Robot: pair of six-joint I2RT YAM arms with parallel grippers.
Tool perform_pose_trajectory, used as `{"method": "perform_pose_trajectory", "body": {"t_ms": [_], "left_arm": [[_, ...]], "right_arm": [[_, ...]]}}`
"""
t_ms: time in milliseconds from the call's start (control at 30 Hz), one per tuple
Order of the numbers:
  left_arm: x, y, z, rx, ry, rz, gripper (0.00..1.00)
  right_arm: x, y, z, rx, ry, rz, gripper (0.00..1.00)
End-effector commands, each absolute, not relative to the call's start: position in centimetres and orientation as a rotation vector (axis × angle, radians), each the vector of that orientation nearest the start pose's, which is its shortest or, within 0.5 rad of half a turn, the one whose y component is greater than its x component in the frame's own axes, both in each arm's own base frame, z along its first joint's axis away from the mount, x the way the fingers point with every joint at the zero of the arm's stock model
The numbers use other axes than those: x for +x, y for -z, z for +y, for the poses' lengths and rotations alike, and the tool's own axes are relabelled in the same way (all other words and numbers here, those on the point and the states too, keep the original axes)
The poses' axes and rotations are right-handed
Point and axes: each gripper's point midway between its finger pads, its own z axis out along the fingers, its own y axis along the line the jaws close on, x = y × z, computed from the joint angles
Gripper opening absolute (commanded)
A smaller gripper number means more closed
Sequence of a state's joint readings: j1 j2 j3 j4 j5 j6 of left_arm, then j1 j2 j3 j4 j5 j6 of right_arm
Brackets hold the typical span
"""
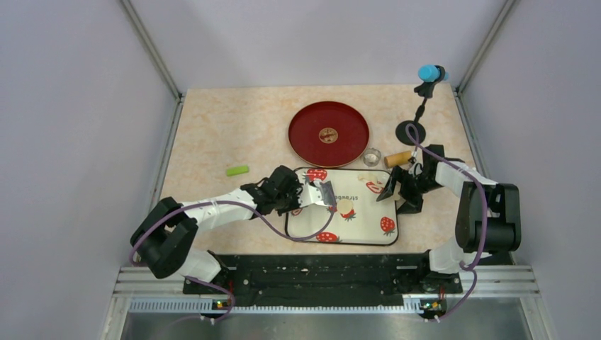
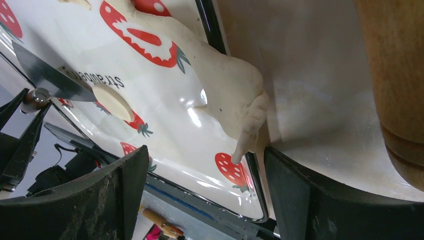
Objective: Roll out the dumpling wrappers from the dough
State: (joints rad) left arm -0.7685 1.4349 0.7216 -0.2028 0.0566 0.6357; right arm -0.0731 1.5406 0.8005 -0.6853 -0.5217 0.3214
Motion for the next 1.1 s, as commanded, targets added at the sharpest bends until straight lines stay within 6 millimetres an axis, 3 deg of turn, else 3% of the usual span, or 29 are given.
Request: {"method": "perform_pose_trajectory", "body": {"t_ms": [0,333,767,1067], "left_arm": [[25.2,-5.1,-23.2,1.635,0.154,1.835,0.00],[24.9,-5.0,-24.3,1.662,0.186,1.821,0.00],[24.2,-5.5,-23.5,1.665,0.184,1.817,0.00],[23.6,-5.6,-24.6,1.649,0.270,1.833,0.00]], "right_arm": [[24.3,-3.5,8.0,0.482,-0.802,2.893,0.83],[24.6,-3.8,8.0,0.476,-0.810,2.885,0.83],[24.4,-3.6,8.1,0.470,-0.815,2.891,0.83],[24.3,-3.7,8.2,0.462,-0.828,2.889,0.83]]}}
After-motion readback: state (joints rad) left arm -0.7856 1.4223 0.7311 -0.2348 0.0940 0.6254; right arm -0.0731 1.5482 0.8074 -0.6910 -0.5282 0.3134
